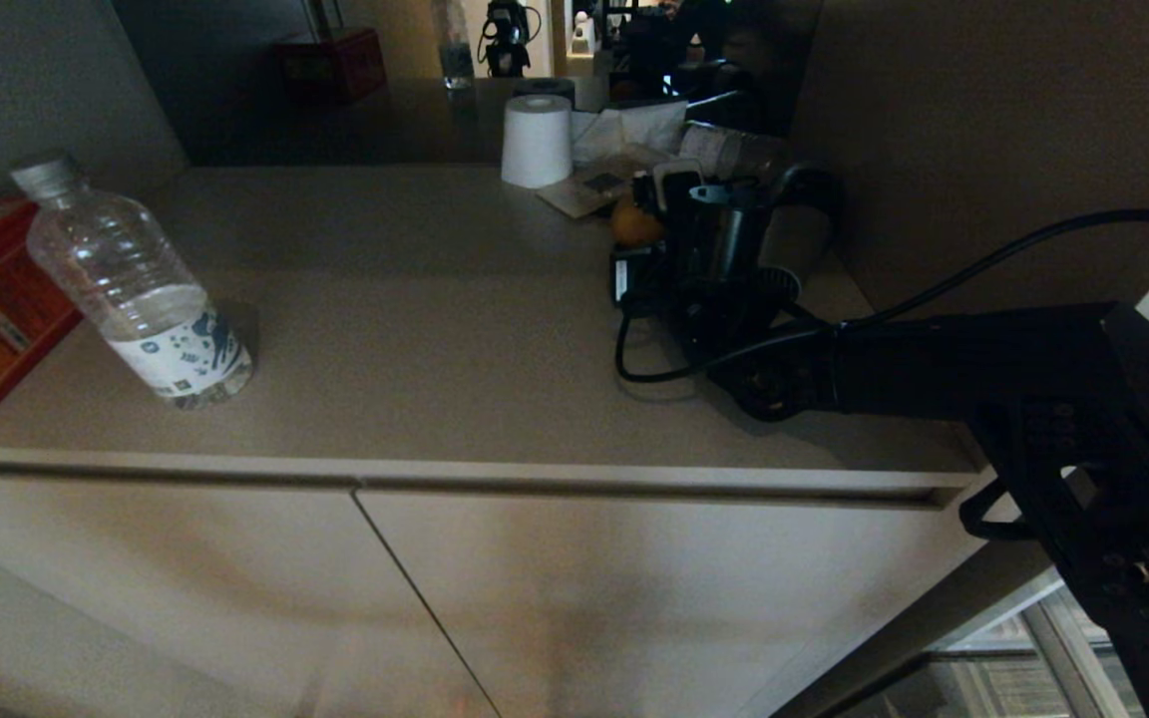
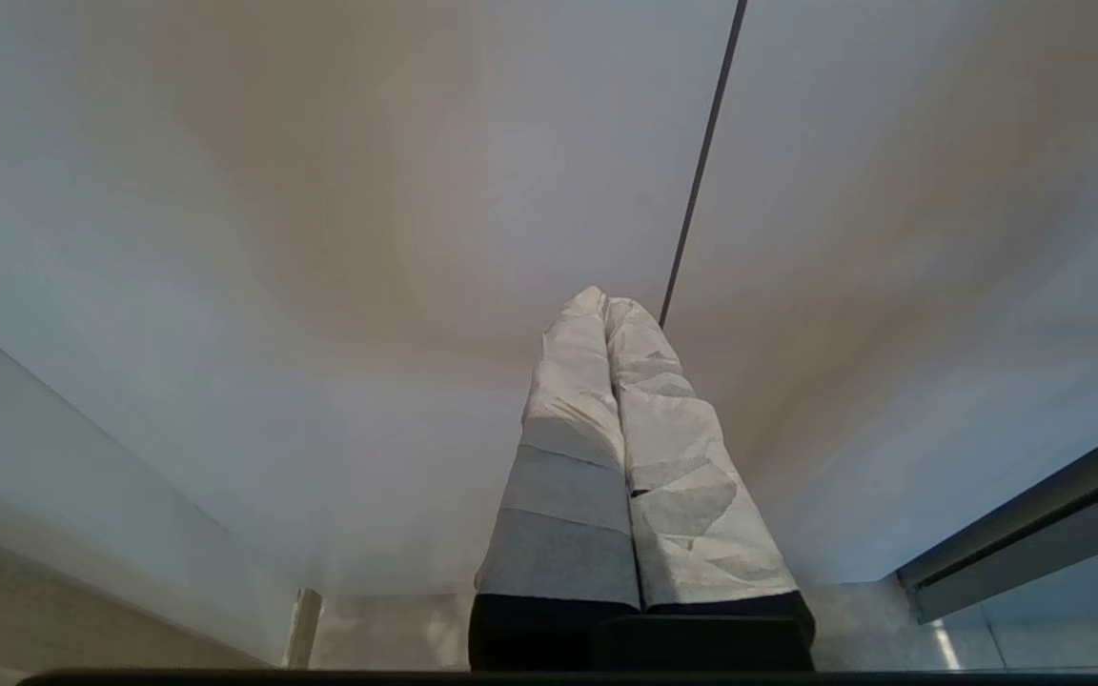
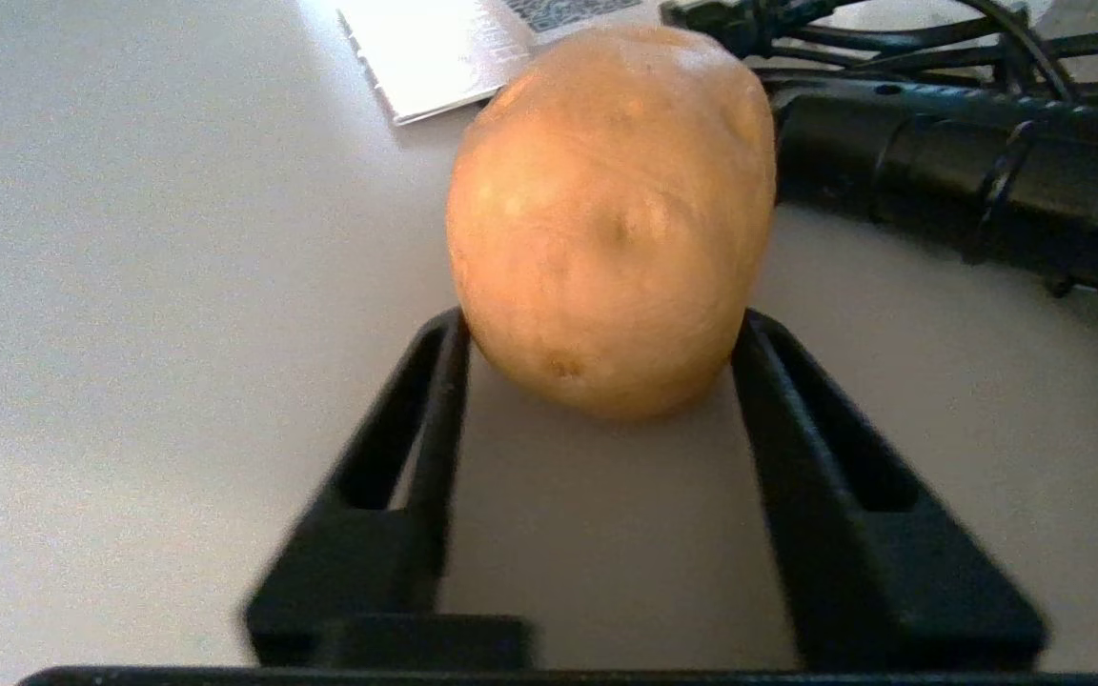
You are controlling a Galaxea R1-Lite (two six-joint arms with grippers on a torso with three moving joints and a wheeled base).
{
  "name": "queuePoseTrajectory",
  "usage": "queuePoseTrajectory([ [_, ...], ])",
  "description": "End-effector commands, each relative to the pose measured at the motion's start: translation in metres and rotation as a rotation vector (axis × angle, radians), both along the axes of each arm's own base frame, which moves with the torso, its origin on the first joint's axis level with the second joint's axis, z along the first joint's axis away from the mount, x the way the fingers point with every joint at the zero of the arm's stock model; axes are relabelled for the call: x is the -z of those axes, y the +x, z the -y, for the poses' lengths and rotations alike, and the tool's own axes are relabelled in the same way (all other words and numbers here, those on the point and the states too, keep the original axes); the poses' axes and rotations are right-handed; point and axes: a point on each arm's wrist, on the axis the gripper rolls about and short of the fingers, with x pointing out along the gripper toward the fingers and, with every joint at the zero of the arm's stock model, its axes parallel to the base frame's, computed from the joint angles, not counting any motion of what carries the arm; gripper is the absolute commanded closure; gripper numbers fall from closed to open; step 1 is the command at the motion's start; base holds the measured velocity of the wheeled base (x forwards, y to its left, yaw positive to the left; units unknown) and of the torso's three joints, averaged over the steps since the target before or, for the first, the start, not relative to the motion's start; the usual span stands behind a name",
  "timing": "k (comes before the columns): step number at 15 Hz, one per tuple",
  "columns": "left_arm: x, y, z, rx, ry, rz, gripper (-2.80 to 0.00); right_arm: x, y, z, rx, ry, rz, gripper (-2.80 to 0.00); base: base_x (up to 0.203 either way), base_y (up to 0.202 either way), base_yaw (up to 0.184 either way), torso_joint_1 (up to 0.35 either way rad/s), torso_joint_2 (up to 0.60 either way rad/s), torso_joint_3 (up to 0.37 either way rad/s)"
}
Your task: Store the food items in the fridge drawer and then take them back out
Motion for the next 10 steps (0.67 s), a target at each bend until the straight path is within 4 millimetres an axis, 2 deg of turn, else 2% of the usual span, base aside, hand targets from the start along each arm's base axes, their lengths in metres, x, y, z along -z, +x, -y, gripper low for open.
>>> queuePoseTrajectory([
  [1,0.003,0.001,0.0,0.001,0.0,-0.011,0.0,-0.001,0.0,0.0,0.003,0.002,0.004,0.0,0.0,0.0,0.0,0.0,0.0,0.0],
  [5,0.003,0.001,0.0,0.001,0.0,-0.011,0.0,-0.006,-0.003,0.001,0.01,0.011,0.014,0.0,0.0,0.0,0.0,0.0,0.0,0.0],
  [10,0.003,0.001,0.0,0.0,0.0,-0.01,0.0,-0.03,-0.016,0.005,0.024,0.042,0.05,0.0,0.0,0.0,0.0,0.0,0.0,0.0],
])
